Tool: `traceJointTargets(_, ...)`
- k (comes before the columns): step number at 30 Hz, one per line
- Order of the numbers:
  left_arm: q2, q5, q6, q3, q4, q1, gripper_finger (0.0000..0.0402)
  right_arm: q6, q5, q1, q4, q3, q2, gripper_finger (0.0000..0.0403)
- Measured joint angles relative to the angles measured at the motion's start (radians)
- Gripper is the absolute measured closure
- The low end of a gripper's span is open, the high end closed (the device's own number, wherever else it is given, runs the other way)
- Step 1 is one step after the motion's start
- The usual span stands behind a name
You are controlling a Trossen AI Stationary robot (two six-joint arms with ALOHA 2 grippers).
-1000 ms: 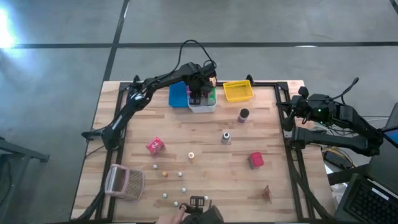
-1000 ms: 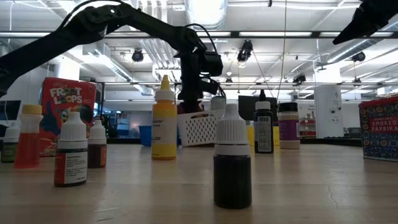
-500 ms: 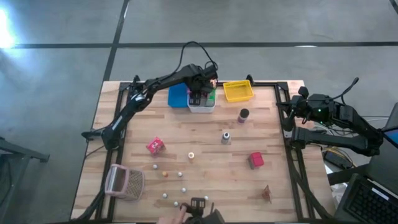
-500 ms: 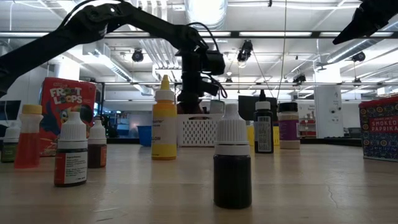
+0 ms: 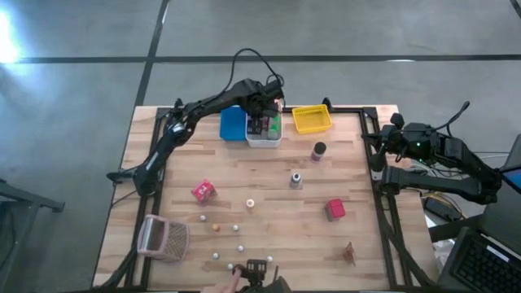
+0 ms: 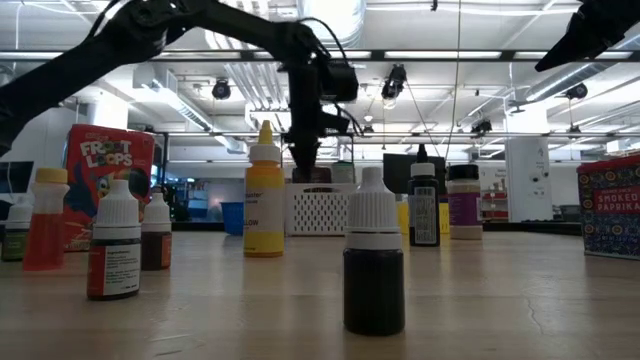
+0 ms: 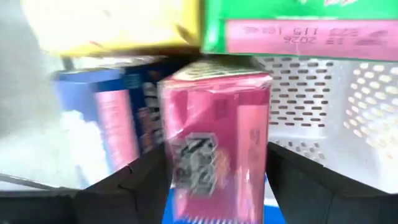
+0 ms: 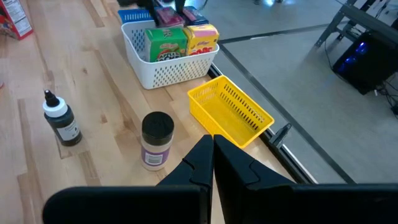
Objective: Pick & Place Kitchen Items
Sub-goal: Put the violet cereal box into the white bin, then put the red cereal box into the white bin
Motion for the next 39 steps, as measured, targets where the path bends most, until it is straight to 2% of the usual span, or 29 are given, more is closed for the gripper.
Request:
traceJointTargets(5, -0.017, 0.001, 0.000, 0.083, -0.018, 0.000, 0.0152, 0.001, 0.000, 0.000, 0.000, 0.000, 0.000, 0.0394)
traceJointTargets(10, -0.088, -0.022, -0.023, 0.057, -0.058, -0.001, 0.0152, 0.001, 0.000, 0.000, 0.000, 0.000, 0.000, 0.0394)
traceJointTargets(14, -0.177, -0.014, -0.142, 0.053, -0.144, -0.001, 0.0152, 0.001, 0.000, 0.000, 0.000, 0.000, 0.000, 0.0394)
traceJointTargets(22, -0.396, 0.081, -0.440, -0.009, -0.239, -0.044, 0.0152, 0.001, 0.000, 0.000, 0.000, 0.000, 0.000, 0.0394)
traceJointTargets(29, -0.574, 0.070, -0.652, -0.144, -0.259, -0.158, 0.0154, 0.000, 0.000, 0.000, 0.000, 0.000, 0.000, 0.0394)
traceJointTargets(35, -0.706, -0.044, -0.829, -0.313, -0.281, -0.272, 0.0154, 0.001, 0.000, 0.000, 0.000, 0.000, 0.000, 0.0394)
traceJointTargets(39, -0.777, -0.056, -0.994, -0.425, -0.304, -0.341, 0.0154, 0.001, 0.000, 0.000, 0.000, 0.000, 0.000, 0.0394)
